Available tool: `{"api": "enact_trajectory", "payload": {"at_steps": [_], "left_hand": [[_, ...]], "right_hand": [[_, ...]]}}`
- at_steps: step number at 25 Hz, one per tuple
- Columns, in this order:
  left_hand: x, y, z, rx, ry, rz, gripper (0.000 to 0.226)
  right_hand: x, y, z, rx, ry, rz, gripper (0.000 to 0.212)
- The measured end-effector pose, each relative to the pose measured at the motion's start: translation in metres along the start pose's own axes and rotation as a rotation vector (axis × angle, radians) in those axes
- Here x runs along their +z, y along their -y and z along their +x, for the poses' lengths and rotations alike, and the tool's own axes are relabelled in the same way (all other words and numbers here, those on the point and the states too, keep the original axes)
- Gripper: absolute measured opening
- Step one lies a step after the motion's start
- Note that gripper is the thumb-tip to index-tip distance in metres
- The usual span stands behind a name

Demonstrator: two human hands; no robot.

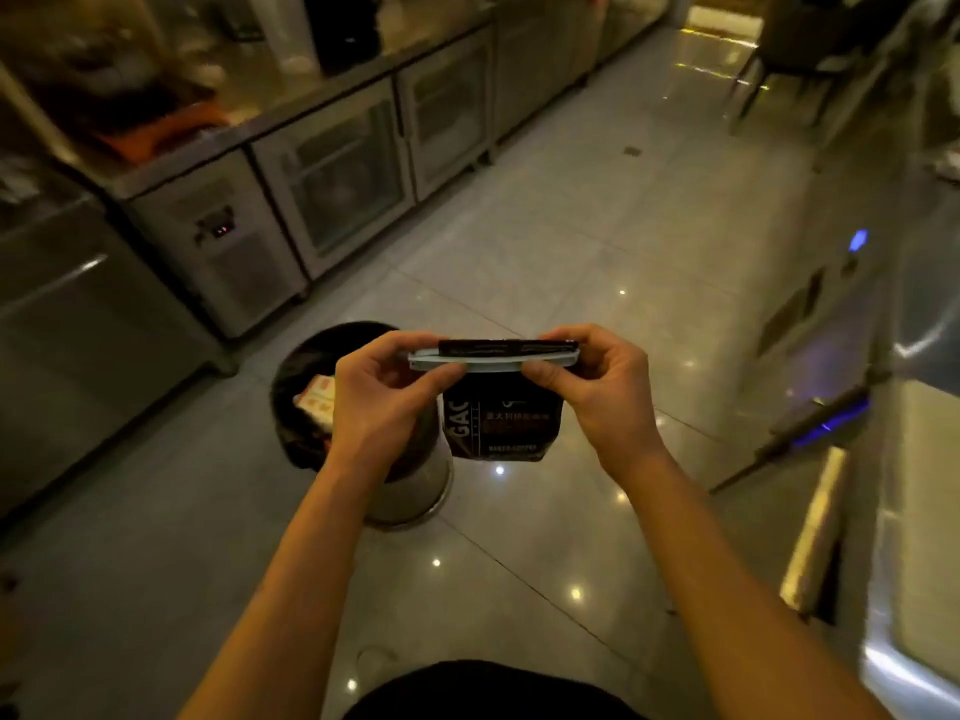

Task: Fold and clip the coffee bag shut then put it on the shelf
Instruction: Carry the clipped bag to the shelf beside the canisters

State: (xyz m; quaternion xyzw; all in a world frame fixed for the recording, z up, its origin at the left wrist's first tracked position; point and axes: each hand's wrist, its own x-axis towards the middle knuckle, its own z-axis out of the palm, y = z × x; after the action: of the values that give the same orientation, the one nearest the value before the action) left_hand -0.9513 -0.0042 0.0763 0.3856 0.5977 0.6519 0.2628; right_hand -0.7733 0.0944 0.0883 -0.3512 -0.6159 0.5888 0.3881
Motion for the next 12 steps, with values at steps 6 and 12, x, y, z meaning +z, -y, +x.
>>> {"api": "enact_trajectory", "payload": {"at_steps": [6, 12], "left_hand": [[-0.187, 0.004, 0.002, -0.005, -0.292, 0.012, 0.028], [-0.335, 0.006, -0.010, -0.022, -0.560, 0.062, 0.027]], "right_hand": [[0.198, -0.006, 0.033, -0.004, 0.266, 0.028, 0.027], [0.369, -0.013, 0.048, 0.043, 0.541, 0.053, 0.024]]}}
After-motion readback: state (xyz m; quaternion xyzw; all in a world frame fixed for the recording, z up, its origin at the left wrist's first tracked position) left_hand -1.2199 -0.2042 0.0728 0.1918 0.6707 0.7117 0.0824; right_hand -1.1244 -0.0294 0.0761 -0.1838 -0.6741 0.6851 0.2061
